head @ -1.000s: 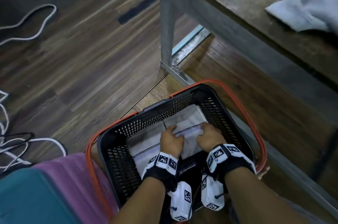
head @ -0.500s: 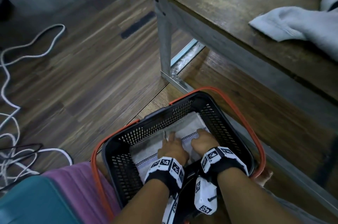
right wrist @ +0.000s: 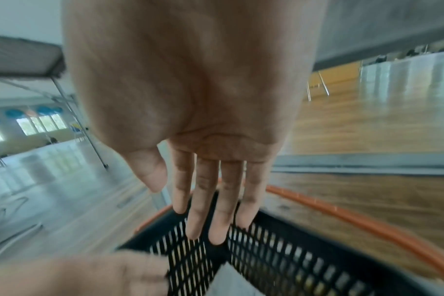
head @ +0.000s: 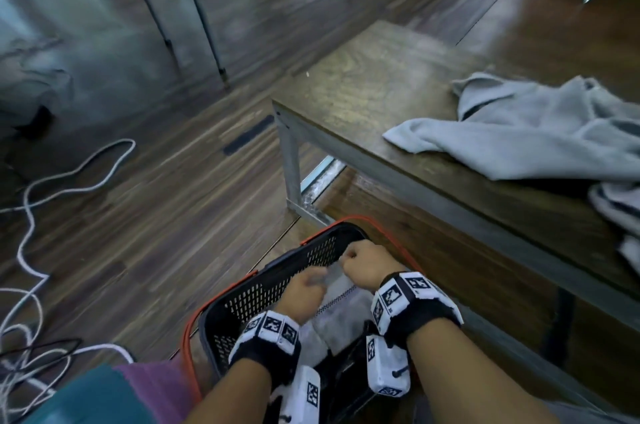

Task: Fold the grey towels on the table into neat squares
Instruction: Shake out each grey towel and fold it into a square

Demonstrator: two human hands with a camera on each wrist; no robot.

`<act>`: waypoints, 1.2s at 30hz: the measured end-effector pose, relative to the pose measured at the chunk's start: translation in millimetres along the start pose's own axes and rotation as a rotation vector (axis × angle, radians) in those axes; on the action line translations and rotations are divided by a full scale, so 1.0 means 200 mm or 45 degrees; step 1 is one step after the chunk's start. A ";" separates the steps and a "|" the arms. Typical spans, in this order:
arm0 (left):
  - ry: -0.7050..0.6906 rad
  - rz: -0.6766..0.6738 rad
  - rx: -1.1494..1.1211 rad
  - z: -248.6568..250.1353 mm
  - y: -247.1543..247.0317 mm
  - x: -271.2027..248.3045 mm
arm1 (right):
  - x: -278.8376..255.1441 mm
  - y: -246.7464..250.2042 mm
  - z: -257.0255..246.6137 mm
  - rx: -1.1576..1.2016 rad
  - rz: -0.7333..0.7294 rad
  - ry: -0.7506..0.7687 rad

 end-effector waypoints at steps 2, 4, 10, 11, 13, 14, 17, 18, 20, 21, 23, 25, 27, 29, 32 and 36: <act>-0.002 0.077 0.045 0.02 0.03 -0.05 | -0.13 0.11 -0.04 -0.019 0.068 0.051; -0.043 0.145 0.052 0.09 0.05 -0.13 | -0.26 0.21 -0.07 0.007 0.129 0.107; -0.288 0.214 0.056 0.50 0.07 -0.37 | -0.66 0.50 -0.14 0.055 0.393 0.271; -0.334 0.207 0.071 0.58 0.06 -0.41 | -0.74 0.56 -0.15 0.060 0.462 0.309; -0.439 0.174 0.119 0.75 0.00 -0.49 | -0.89 0.69 -0.17 0.100 0.620 0.377; -0.498 0.155 0.162 0.85 -0.04 -0.53 | -0.98 0.76 -0.17 0.124 0.698 0.408; -0.687 0.039 0.239 1.20 -0.20 -0.63 | -1.26 0.99 -0.10 0.182 0.897 0.460; -0.743 -0.007 0.274 1.32 -0.27 -0.66 | -1.35 1.08 -0.05 0.217 0.962 0.470; -0.848 -0.099 0.360 1.55 -0.43 -0.73 | -1.55 1.25 0.09 0.285 1.115 0.465; -0.903 -0.155 0.402 1.65 -0.52 -0.76 | -1.64 1.33 0.18 0.299 1.179 0.440; -1.003 -0.250 0.557 1.83 -0.71 -0.83 | -1.78 1.46 0.39 0.334 1.246 0.359; -1.041 -0.339 0.808 1.95 -0.92 -0.88 | -1.87 1.53 0.60 0.374 1.276 0.264; -0.977 -0.462 1.042 2.01 -1.14 -0.88 | -1.90 1.57 0.79 0.368 1.295 0.155; -0.809 -0.534 1.188 2.01 -1.32 -0.82 | -1.88 1.56 0.96 0.354 1.279 0.061; -0.706 -0.533 1.342 1.96 -1.52 -0.71 | -1.80 1.54 1.16 0.319 1.265 -0.036; -0.688 -0.382 1.504 1.85 -1.67 -0.54 | -1.64 1.49 1.38 0.322 1.236 -0.109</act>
Point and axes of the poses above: each hand's wrist, its own x-axis towards the middle knuckle, its own y-axis out of the back of the hand, z = x × y, the point moved 7 cm from there along x, towards the middle knuckle, and after that the axes turned 2 degrees about -z, right-handed, at the moved point
